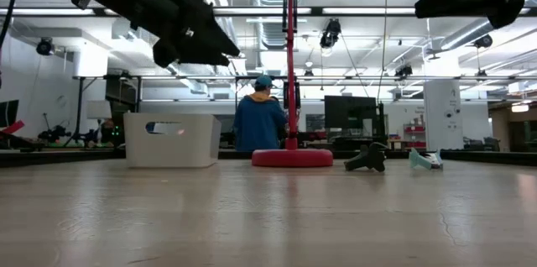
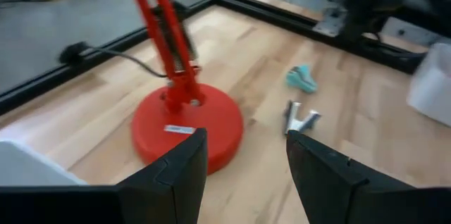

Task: Pick and place Stapler, Stapler remover, tape
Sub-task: Put the green stapler into the top white bin

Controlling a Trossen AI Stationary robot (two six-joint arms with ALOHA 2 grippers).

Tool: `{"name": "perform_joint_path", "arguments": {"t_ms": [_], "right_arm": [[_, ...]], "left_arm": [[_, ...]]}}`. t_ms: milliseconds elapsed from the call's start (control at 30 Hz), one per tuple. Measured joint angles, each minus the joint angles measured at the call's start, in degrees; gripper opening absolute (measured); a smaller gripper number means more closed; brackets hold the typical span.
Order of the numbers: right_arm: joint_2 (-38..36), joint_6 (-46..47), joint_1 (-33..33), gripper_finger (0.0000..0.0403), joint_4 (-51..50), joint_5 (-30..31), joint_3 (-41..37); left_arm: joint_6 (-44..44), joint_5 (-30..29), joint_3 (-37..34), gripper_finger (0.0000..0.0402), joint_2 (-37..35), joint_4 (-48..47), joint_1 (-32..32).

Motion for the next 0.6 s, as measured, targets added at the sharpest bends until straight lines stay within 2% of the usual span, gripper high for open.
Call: {"name": "perform_joint_path", "arguments": {"t_ms": [67,200,367,467,600], "right_arm": [[0.0,0.7,0.0,0.0052,0.2,-2.7,0.1],[0.0,-2.1,-1.2,0.0052,1.6,-15.5,2.9],[2.1,-6.4,-2.1,0.0052,1.6,-27.8,7.1],[1.9,-0.4,-3.1,0.0052,1.1,-38.3,7.8],[3.5,7.5,-3.2,0.0053,0.7,-46.3,7.7]], "left_arm": [[0.0,1.2,0.0,0.0195,0.0,1.0,0.0],[0.9,2.1,-0.1,0.0195,0.0,3.4,-0.4],[1.5,2.1,-0.1,0.0195,0.0,4.5,-0.8],[1.4,2.1,-0.1,0.0195,0.0,4.5,-1.0],[1.4,2.1,-0.1,0.0195,0.0,4.4,-1.1]]}}
